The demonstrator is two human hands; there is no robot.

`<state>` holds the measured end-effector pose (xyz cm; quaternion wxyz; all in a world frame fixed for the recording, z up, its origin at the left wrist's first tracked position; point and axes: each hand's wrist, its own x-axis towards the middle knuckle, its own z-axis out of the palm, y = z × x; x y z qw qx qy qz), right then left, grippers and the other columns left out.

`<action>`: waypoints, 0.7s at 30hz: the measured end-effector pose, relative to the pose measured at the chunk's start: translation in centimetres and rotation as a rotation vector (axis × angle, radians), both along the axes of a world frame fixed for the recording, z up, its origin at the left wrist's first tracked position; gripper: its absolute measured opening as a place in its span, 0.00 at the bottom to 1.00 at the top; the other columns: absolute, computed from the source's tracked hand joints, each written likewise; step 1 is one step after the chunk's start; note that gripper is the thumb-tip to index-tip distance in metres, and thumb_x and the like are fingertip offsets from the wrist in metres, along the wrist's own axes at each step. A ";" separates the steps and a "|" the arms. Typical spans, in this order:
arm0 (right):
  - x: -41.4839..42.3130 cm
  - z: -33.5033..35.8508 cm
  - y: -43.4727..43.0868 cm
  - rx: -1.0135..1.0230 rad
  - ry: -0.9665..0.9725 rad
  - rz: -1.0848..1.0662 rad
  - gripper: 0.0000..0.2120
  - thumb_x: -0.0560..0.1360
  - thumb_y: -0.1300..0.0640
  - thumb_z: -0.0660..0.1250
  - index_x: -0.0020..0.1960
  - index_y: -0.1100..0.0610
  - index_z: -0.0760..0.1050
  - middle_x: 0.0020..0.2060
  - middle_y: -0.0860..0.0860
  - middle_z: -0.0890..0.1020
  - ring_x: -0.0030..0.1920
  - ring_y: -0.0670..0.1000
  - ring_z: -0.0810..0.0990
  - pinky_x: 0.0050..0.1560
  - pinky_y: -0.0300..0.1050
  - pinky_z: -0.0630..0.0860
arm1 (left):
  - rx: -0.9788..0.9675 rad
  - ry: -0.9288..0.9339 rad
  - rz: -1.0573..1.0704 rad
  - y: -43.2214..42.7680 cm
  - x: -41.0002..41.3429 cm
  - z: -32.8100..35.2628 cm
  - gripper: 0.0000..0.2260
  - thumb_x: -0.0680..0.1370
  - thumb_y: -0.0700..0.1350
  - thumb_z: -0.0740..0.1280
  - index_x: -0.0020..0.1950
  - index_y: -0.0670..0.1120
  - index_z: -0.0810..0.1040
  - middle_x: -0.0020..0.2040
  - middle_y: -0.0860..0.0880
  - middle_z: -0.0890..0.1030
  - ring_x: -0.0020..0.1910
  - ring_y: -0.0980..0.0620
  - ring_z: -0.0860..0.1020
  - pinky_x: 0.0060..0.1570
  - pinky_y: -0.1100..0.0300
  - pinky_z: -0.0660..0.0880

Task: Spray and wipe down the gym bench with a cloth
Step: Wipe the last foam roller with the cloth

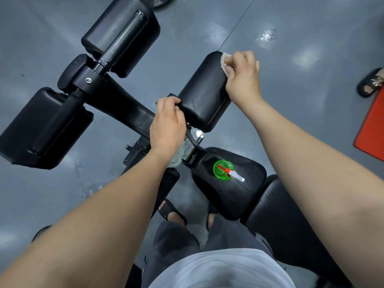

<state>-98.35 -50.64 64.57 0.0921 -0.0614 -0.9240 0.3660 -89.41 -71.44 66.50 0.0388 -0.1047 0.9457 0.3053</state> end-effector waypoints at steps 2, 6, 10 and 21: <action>0.8 -0.5 0.2 -0.040 -0.024 -0.040 0.08 0.79 0.63 0.59 0.55 0.60 0.75 0.58 0.55 0.73 0.56 0.58 0.69 0.56 0.41 0.66 | -0.003 -0.009 0.020 0.0 -0.1 0.0 0.14 0.85 0.49 0.54 0.67 0.52 0.72 0.67 0.56 0.72 0.48 0.58 0.71 0.51 0.57 0.67; 2.3 -1.1 0.5 -0.095 0.001 -0.104 0.08 0.77 0.63 0.59 0.54 0.60 0.74 0.56 0.53 0.71 0.57 0.59 0.74 0.62 0.50 0.73 | -0.023 -0.026 0.012 0.1 -0.3 -0.2 0.16 0.84 0.50 0.55 0.70 0.52 0.73 0.69 0.55 0.72 0.54 0.55 0.75 0.53 0.57 0.67; 0.9 -0.1 0.2 -0.119 0.022 -0.119 0.10 0.78 0.62 0.60 0.56 0.57 0.77 0.55 0.51 0.72 0.57 0.59 0.75 0.62 0.46 0.71 | -0.031 -0.027 0.001 0.2 -0.3 -0.2 0.15 0.84 0.50 0.55 0.69 0.51 0.73 0.69 0.54 0.73 0.58 0.52 0.76 0.53 0.57 0.66; 0.6 -0.2 -0.1 -0.031 0.089 -0.026 0.10 0.78 0.62 0.61 0.55 0.58 0.81 0.53 0.56 0.78 0.54 0.60 0.74 0.56 0.36 0.66 | -0.026 -0.011 -0.010 0.1 -0.4 -0.4 0.15 0.84 0.50 0.55 0.68 0.51 0.73 0.68 0.55 0.73 0.55 0.52 0.77 0.53 0.55 0.70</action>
